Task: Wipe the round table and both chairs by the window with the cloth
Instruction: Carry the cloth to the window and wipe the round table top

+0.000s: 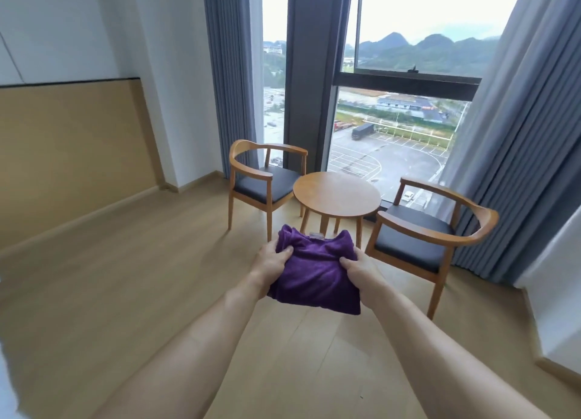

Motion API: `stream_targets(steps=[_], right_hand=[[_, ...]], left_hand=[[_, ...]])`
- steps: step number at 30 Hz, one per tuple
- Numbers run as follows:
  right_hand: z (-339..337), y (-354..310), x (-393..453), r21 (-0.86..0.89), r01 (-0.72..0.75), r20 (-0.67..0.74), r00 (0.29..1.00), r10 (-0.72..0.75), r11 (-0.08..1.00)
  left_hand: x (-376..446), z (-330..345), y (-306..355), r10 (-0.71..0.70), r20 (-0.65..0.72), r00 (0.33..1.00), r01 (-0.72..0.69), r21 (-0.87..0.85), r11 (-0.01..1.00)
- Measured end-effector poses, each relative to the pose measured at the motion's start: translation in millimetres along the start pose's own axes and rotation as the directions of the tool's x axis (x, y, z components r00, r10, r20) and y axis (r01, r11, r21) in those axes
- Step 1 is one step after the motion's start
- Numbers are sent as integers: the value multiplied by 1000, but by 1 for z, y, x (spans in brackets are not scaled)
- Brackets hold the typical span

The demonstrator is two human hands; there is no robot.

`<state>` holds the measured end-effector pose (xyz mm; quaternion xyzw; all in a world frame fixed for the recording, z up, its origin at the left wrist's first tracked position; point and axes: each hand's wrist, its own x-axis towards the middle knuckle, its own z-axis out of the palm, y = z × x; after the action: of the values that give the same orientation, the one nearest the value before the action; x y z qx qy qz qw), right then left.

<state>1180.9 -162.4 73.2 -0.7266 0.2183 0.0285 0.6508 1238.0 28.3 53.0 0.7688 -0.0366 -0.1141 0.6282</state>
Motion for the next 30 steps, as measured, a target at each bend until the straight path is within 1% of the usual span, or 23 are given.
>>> stream_targets(steps=[2,4,6,9,13,18,22,25,30], right_hand=[[-2,-9,31,43,-7,1,1000,7,999],[-4,-21,62,95,-17,-13,1000,18,995],[-7,-34,92,120,3,-45,999,2,993],[-9,-53,134,154,72,-106,993,-56,985],[-14,-74,182,181,43,-137,990,-18,983],[-15,-95,245,192,29,-106,994,-9,981],[-17,-103,305,203,10,-64,998,3,979],[-16,-111,357,192,24,-34,999,-18,981],[-14,-132,461,187,74,23,997,-79,980]], left_hand=[[40,-1,0,-49,90,995,62,-137,989],[82,-3,4,-87,176,981,124,-210,970],[124,-2,11,-103,233,967,159,-234,959],[184,2,26,-83,274,958,154,-248,957],[241,8,40,-105,310,945,179,-220,959],[306,10,49,-76,301,951,148,-226,963],[358,14,46,-113,274,955,183,-243,953],[406,17,42,-147,236,961,200,-219,955],[493,22,50,-149,121,981,171,-199,965]])
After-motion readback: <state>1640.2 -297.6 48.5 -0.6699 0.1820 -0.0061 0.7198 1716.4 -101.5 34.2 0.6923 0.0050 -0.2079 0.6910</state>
